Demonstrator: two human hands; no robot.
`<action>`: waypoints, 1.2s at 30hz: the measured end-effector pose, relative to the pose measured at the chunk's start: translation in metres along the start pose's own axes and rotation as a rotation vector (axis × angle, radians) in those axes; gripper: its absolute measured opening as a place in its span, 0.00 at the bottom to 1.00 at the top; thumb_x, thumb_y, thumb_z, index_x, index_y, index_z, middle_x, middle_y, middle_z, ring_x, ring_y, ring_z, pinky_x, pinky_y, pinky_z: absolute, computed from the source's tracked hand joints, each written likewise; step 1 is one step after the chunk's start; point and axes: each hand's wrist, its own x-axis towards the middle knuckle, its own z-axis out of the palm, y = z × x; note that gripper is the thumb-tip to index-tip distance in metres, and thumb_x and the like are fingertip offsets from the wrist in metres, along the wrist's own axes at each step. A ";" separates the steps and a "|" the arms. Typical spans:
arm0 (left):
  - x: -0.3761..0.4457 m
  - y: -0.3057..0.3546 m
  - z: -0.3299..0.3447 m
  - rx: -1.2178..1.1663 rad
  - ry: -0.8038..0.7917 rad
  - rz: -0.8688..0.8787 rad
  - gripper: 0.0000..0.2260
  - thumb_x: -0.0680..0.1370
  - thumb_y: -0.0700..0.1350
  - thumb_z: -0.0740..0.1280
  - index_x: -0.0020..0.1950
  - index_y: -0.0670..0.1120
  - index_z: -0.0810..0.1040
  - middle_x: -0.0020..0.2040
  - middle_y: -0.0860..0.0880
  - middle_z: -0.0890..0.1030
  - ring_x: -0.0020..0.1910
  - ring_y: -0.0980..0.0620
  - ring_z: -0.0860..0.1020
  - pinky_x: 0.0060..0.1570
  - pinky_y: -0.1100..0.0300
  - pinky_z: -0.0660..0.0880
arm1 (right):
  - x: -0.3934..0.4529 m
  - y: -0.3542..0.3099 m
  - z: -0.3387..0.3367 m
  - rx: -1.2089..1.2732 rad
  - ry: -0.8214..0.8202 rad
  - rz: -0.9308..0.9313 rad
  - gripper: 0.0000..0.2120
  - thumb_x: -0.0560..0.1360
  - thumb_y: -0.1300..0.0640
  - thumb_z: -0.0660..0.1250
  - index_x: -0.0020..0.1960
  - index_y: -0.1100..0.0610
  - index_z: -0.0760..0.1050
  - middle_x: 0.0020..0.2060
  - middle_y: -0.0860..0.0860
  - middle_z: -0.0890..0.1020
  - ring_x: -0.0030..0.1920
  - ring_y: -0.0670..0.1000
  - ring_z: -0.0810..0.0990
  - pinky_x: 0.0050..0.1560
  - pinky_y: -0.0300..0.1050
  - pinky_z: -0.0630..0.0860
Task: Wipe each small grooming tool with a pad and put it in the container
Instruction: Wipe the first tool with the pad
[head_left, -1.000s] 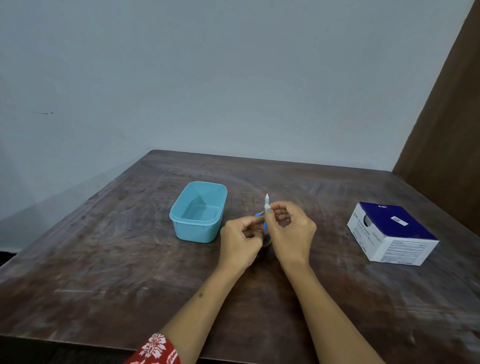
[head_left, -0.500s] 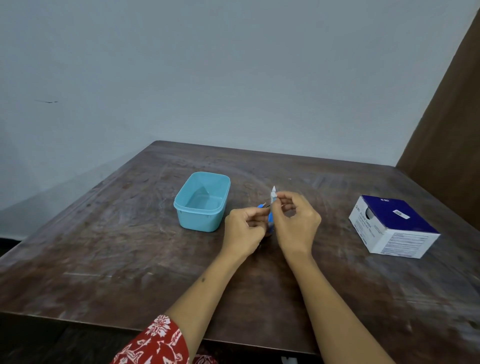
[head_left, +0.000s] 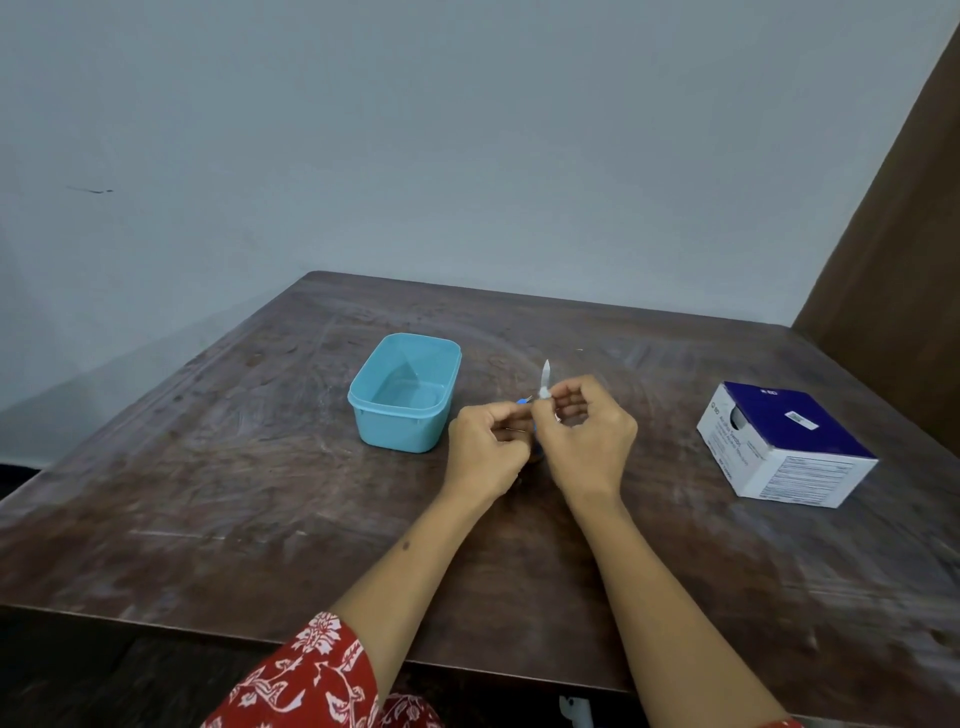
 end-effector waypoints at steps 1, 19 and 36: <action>0.000 0.000 0.000 -0.001 0.003 -0.004 0.18 0.69 0.28 0.61 0.53 0.40 0.82 0.42 0.41 0.85 0.40 0.45 0.84 0.43 0.46 0.81 | 0.000 0.000 0.000 0.015 0.006 0.003 0.05 0.67 0.64 0.70 0.39 0.55 0.78 0.31 0.45 0.79 0.32 0.45 0.78 0.36 0.42 0.77; 0.003 -0.001 0.000 -0.034 0.025 0.009 0.18 0.68 0.26 0.62 0.52 0.39 0.82 0.43 0.41 0.85 0.41 0.48 0.83 0.44 0.54 0.80 | -0.002 -0.004 -0.001 -0.040 -0.038 -0.053 0.03 0.66 0.63 0.71 0.39 0.57 0.80 0.32 0.49 0.81 0.33 0.49 0.79 0.42 0.58 0.77; 0.004 -0.003 0.001 -0.061 -0.052 -0.048 0.15 0.70 0.26 0.63 0.53 0.38 0.81 0.45 0.39 0.84 0.45 0.44 0.83 0.49 0.46 0.80 | 0.000 -0.006 -0.002 -0.020 0.028 -0.048 0.06 0.70 0.66 0.70 0.45 0.59 0.82 0.37 0.52 0.83 0.36 0.53 0.80 0.45 0.59 0.77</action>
